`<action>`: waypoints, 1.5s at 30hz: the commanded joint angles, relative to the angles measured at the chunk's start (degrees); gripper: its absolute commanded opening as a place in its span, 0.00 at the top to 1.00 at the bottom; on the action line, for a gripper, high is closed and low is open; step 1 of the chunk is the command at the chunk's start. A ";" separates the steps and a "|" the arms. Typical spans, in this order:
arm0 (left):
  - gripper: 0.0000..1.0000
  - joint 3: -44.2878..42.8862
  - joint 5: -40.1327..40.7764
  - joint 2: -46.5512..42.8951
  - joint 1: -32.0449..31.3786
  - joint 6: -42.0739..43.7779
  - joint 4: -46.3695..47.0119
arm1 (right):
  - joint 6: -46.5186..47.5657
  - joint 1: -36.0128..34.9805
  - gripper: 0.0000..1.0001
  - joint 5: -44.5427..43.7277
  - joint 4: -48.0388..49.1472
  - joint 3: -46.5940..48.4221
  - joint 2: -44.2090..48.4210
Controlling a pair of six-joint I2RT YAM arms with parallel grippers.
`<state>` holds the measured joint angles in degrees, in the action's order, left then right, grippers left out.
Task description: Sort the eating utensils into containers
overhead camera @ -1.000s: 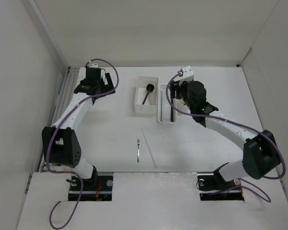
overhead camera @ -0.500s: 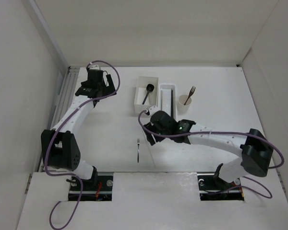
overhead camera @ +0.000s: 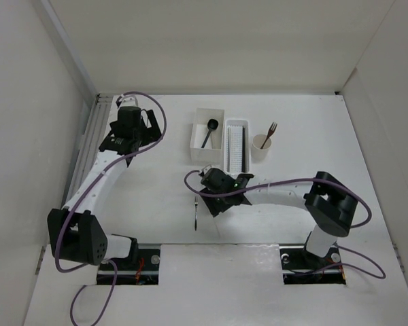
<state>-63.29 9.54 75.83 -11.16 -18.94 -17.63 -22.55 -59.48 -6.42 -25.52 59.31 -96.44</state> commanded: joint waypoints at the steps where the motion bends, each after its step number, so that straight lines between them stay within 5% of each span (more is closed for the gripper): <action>1: 0.04 0.53 0.57 -2.80 0.00 -0.22 2.16 | -0.83 -0.72 0.39 0.44 0.47 3.53 -1.46; 12: 0.04 1.59 0.04 -3.41 0.52 -0.22 2.69 | -0.92 -3.18 0.49 -0.62 -0.05 7.31 -8.84; 20: 0.04 2.11 0.04 -3.41 1.05 -0.22 2.69 | -4.87 -3.18 0.71 -2.38 -0.77 4.16 -10.96; 24: 0.04 2.11 0.04 -3.41 1.05 -0.22 2.69 | -6.01 -3.18 1.00 -1.06 0.82 2.40 -9.73; 45: 0.04 2.64 -0.49 -2.89 2.11 -0.22 2.69 | -7.25 -3.18 1.00 -10.64 5.39 -2.80 10.21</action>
<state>-61.08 9.15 74.15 -9.65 -18.92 -16.08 -29.98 -62.02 -15.42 -22.76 57.21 -88.92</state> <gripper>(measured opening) 0.957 0.021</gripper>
